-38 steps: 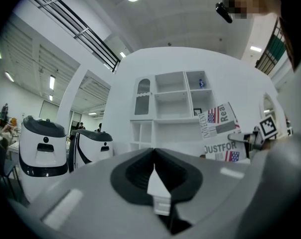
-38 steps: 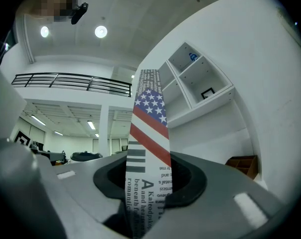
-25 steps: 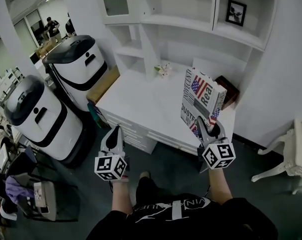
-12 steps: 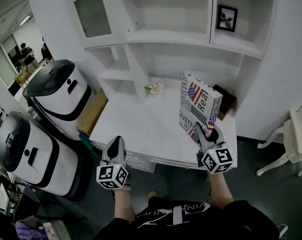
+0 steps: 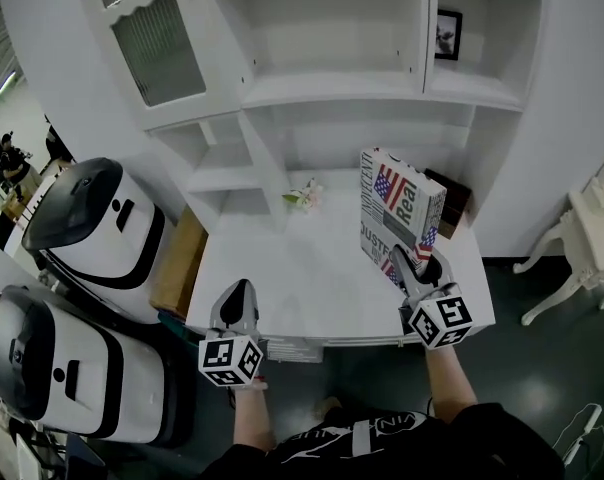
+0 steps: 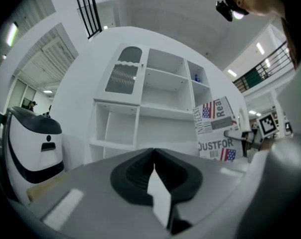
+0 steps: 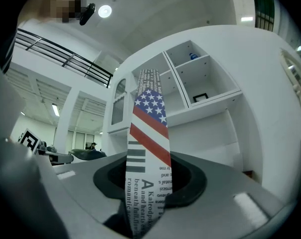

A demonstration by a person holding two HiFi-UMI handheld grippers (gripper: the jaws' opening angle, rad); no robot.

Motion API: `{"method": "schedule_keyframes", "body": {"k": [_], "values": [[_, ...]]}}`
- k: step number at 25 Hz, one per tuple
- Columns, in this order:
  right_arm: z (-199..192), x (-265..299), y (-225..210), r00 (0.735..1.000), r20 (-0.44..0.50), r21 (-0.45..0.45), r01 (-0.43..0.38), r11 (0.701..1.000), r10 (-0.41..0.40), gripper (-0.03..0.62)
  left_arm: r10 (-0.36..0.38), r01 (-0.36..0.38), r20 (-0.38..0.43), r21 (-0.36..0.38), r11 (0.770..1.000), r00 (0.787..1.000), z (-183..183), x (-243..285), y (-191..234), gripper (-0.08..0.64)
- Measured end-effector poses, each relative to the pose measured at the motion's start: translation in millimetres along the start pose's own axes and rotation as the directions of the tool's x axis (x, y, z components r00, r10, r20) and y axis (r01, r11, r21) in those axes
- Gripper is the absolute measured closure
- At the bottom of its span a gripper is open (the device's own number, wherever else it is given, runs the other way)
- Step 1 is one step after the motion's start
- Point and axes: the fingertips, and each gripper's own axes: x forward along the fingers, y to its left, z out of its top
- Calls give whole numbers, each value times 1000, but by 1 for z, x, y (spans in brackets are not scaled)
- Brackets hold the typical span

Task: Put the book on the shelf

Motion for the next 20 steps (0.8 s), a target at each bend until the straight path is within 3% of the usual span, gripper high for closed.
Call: {"method": "schedule_keyframes", "body": {"k": [4,8,11,15,20], "values": [[10,7,8,999,31,-8,44,999,-43,436,-65,64,5,10,998,998,-1,14,13,560],[29,15,10,998,39,-63,59,996,-57,434,-112,114,36,-47,992,993,9,30,20,560],[46,30,7,996,51,-80,78,994,-74,436,-146,147,34,-51,988,989,21,52,24,560],[65,46,7,993,104,-91,58,994,-49,435,-172,174,43,-62,983,984,28,74,21,560],[105,79,0,983,180,-97,48,994,-30,436,-195,195,52,11,981,979,48,110,13,560]]}}
